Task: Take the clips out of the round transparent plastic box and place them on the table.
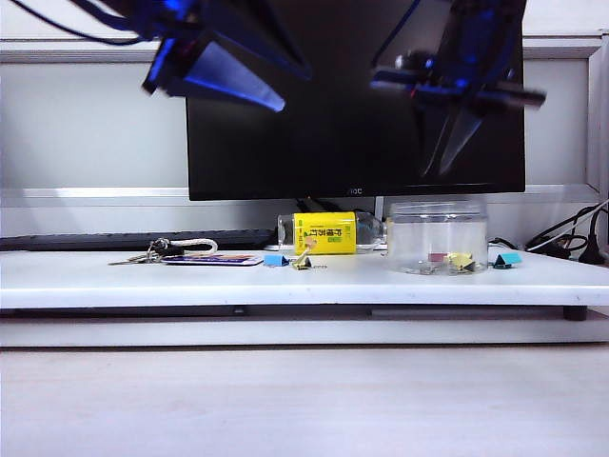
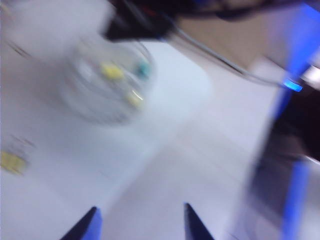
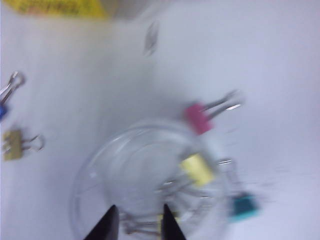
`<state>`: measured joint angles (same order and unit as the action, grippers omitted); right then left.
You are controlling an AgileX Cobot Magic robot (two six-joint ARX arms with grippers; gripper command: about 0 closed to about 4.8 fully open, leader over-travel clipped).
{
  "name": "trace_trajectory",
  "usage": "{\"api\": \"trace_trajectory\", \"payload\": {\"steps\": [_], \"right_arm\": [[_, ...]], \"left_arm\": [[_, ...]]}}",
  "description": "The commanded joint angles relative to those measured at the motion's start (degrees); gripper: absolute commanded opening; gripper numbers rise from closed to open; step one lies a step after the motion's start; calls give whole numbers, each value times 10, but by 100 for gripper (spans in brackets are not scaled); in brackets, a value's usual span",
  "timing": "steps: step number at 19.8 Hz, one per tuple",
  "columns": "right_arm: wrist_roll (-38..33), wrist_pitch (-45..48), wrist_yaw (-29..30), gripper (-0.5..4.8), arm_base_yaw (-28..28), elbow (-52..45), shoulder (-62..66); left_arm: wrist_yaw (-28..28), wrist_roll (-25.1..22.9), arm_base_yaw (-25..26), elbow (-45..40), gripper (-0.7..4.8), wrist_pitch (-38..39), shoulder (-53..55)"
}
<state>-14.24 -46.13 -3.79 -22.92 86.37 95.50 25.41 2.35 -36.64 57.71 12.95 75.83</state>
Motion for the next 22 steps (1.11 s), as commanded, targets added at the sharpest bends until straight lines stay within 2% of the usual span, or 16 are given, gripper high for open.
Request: {"api": "trace_trajectory", "payload": {"steps": [1, 4, 9, 11, 16, 18, 21, 22], "right_arm": [[29, 3, -45, 115, 6, 3, -32], [58, -18, -54, 115, 17, 3, -71], [85, -45, -54, 115, 53, -16, -136], [92, -61, -54, 115, 72, -30, -166], [111, -62, -57, 115, 93, -88, -233], [117, -59, -73, 115, 99, -118, -249], [117, -42, -84, 115, 101, -159, -271], [122, -27, -80, 115, 111, -180, -286]], "left_arm": [[-67, -6, -26, 4, 223, -45, 25], [-68, -7, -45, 37, 223, -59, 76], [-68, -23, -48, 125, 223, -43, 139], [-68, -42, -49, 180, 223, 2, 170], [-147, -112, -91, 350, 223, 163, 275], [-178, -123, -109, 390, 223, 191, 307], [-183, -126, -118, 434, 223, 209, 348], [-205, -120, -118, 445, 223, 206, 362]]}}
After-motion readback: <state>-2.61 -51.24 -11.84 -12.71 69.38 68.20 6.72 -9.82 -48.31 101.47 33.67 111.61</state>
